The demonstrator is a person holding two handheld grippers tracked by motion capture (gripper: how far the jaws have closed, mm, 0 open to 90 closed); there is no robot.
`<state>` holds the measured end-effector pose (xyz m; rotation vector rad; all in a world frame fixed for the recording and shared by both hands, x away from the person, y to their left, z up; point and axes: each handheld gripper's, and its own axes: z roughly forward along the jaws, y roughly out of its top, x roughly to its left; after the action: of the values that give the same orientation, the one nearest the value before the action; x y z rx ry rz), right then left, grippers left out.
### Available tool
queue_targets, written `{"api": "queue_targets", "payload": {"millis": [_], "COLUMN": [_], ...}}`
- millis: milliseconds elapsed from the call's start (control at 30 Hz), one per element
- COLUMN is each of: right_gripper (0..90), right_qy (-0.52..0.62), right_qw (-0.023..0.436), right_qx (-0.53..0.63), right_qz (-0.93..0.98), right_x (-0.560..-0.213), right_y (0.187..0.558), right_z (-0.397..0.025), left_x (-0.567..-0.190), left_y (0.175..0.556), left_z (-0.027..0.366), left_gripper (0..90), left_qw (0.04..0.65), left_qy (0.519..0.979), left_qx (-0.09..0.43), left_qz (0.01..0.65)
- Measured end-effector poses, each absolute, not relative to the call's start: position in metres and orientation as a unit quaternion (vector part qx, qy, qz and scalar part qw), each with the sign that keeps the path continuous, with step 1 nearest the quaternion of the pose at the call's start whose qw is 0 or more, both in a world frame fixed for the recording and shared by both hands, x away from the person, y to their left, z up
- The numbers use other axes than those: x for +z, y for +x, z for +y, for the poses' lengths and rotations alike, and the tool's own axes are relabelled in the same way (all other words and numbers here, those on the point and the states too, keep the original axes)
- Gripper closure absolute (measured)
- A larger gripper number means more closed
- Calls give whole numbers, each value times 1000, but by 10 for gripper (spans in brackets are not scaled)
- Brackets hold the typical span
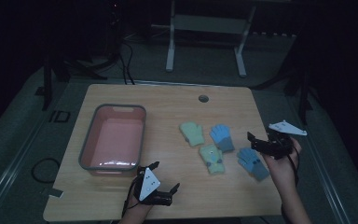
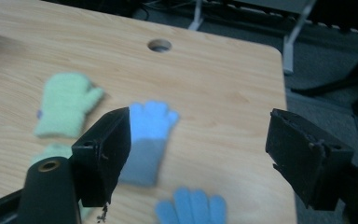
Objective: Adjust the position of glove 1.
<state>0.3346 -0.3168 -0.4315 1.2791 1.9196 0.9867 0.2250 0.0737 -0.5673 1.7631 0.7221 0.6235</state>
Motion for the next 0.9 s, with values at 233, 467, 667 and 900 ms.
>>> {"api": "queue_targets", "payload": {"millis": [233, 467, 667, 900], "right_gripper": [227, 227, 227, 234], "right_qy": [462, 447, 423, 399], "right_qw": [298, 284, 269, 243], "right_qx": [380, 388, 400, 399], "right_qz": [743, 754, 767, 789], "right_x": [-426, -424, -423, -435], "right_y": [348, 359, 368, 381], "right_z": [-294, -274, -255, -229], "left_x": [-567, -567, -567, -567], "left_y": [225, 225, 225, 224], "left_z": [73, 73, 74, 74], "left_gripper": [1, 1, 1, 1], "left_qw": [538, 538, 543, 543], "left_qy": [741, 741, 738, 738], "left_qx": [263, 264, 262, 262], "left_qz": [302, 302, 304, 302]}}
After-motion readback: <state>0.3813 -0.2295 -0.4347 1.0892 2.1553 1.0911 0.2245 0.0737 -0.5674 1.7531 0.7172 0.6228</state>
